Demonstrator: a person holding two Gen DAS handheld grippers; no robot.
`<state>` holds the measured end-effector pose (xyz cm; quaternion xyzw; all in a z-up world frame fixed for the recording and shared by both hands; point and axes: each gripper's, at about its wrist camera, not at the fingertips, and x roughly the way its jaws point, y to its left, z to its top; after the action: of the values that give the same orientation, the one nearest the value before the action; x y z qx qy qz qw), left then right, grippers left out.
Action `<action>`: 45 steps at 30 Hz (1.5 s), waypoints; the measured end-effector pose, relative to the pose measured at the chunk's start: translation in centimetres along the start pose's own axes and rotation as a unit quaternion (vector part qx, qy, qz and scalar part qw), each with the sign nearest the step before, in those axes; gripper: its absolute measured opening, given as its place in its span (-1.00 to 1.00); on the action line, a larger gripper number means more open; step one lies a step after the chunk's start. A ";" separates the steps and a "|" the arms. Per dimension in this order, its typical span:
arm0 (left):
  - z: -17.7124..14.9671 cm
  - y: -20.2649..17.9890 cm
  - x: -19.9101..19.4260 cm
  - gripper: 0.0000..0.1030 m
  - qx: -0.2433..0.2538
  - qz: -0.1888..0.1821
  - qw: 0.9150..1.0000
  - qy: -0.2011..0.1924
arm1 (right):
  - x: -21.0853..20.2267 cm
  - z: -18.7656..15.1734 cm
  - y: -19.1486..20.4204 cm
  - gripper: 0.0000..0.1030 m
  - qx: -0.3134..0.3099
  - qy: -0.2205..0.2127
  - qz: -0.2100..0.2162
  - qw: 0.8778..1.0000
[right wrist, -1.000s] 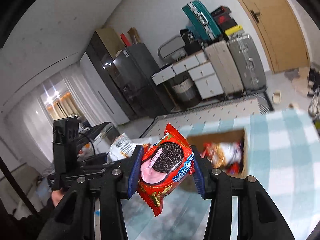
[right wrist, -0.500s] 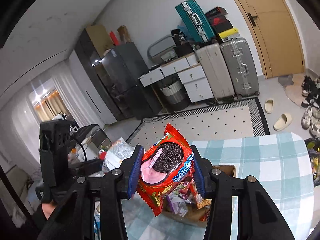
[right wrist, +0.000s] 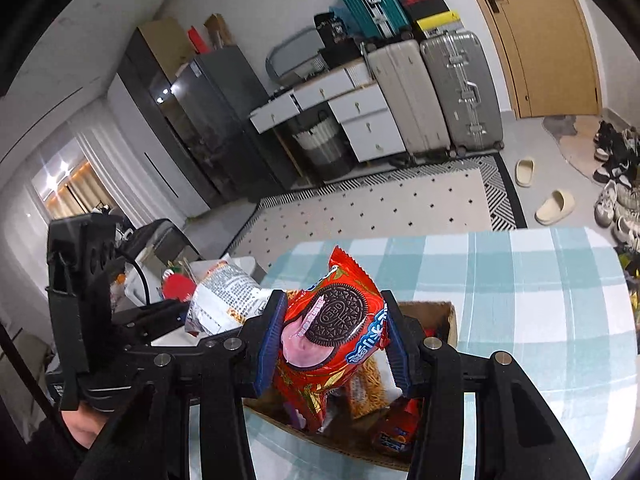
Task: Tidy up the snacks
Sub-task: 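Open both grippers to drop the packets into the box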
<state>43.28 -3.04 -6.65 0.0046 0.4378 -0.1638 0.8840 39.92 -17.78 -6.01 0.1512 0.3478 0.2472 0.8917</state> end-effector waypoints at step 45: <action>-8.9 -1.9 -10.6 0.68 0.010 0.085 0.988 -0.131 | -9.7 -8.9 4.2 0.68 -0.094 -0.086 -0.029 0.991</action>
<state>29.91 -0.52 -3.64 0.0291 0.3143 -0.0913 0.9445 26.16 -18.71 -5.16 0.0771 0.2494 0.2385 0.9354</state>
